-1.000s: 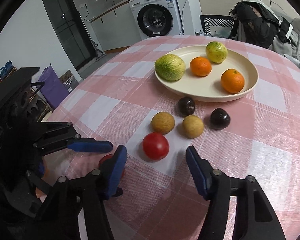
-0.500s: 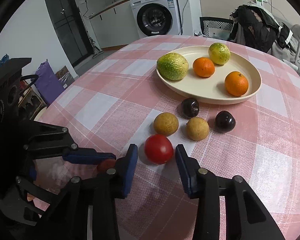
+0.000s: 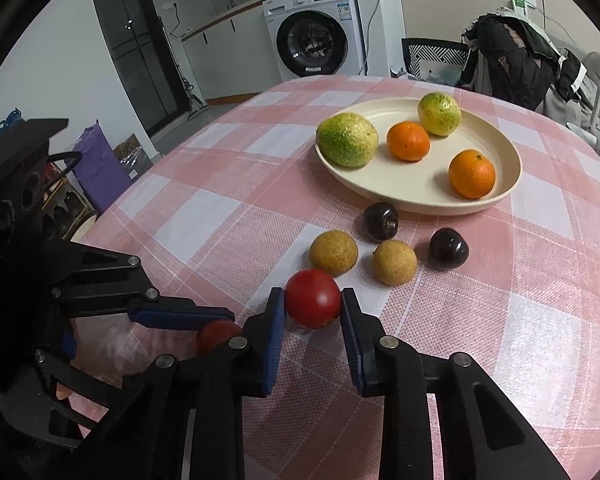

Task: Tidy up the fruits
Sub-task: 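Grasp a red tomato with the right tool while the left tool grasps the other tomato, then carry the red tomato with the right tool while the left tool carries its tomato to the plate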

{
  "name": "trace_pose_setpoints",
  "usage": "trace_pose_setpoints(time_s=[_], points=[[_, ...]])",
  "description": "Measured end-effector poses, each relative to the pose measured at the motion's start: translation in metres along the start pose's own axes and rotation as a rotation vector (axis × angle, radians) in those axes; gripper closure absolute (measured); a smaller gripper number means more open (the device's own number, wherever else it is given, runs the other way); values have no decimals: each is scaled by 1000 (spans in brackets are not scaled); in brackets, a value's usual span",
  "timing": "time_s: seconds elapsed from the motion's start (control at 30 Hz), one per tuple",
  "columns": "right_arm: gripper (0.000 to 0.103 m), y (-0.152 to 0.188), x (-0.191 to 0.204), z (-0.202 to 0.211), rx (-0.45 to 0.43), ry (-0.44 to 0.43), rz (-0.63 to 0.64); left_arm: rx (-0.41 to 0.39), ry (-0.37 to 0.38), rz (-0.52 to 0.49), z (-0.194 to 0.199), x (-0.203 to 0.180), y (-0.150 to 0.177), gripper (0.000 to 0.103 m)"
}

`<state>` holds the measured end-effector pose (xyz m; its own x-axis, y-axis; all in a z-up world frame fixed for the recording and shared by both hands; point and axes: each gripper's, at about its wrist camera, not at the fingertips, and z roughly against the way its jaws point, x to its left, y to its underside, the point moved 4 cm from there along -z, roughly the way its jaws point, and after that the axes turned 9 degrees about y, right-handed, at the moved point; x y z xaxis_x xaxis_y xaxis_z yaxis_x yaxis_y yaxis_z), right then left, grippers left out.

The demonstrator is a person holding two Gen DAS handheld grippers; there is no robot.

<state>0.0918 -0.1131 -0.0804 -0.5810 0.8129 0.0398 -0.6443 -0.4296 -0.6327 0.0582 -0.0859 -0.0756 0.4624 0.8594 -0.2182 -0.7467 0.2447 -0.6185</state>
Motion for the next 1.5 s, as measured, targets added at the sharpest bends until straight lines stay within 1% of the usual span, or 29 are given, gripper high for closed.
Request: trace_pose_setpoints(time_s=[0.13, 0.6, 0.97, 1.27, 1.5], points=[[75, -3, -6, 10, -32, -5, -20, -20, -14, 9, 4, 2, -3, 75], [75, -15, -39, 42, -159, 1, -137, -151, -84, 74, 31, 18, -18, 75], [75, -21, -54, 47, -197, 15, -203, -215, -108, 154, 37, 37, -31, 75], [75, -24, -61, 45, -202, 33, -220, -251, -133, 162, 34, 47, -58, 75], [75, -35, -69, 47, -219, 43, -214, -277, -151, 185, 29, 62, -80, 75]])
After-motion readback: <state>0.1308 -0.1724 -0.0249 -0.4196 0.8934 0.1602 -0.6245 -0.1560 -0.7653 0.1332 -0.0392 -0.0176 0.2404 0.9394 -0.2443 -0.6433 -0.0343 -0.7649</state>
